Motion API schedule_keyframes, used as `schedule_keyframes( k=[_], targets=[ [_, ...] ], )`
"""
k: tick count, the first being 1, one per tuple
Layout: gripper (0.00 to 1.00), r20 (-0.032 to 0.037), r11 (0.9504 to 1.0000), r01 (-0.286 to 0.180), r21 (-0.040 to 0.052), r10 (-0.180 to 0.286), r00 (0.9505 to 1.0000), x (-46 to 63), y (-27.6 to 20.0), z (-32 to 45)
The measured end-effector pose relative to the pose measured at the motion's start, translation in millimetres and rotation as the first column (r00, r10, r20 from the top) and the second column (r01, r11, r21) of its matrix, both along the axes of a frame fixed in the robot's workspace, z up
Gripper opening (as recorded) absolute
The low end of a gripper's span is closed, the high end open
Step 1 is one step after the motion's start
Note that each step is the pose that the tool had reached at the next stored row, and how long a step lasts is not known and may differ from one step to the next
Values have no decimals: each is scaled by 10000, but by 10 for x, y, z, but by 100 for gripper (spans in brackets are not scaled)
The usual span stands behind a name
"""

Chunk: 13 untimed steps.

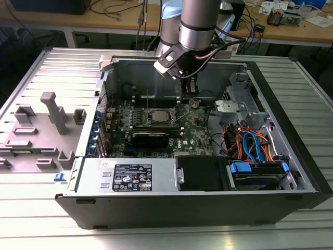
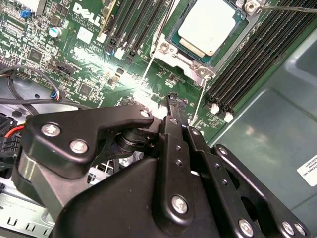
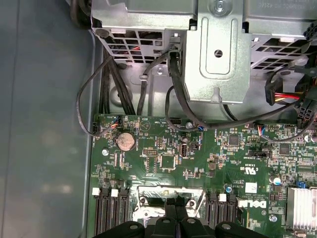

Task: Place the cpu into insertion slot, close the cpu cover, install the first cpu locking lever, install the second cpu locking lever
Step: 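Close the cpu cover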

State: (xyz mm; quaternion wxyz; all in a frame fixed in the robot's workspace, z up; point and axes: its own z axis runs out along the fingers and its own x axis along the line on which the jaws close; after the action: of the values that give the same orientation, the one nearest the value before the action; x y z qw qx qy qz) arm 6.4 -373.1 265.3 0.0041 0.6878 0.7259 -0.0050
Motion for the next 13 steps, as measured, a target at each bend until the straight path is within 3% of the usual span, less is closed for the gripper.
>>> schedule_keyframes(
  k=[13],
  targets=[
    [11,0,10000,0,0,0,10000,67,0,0]
  ],
)
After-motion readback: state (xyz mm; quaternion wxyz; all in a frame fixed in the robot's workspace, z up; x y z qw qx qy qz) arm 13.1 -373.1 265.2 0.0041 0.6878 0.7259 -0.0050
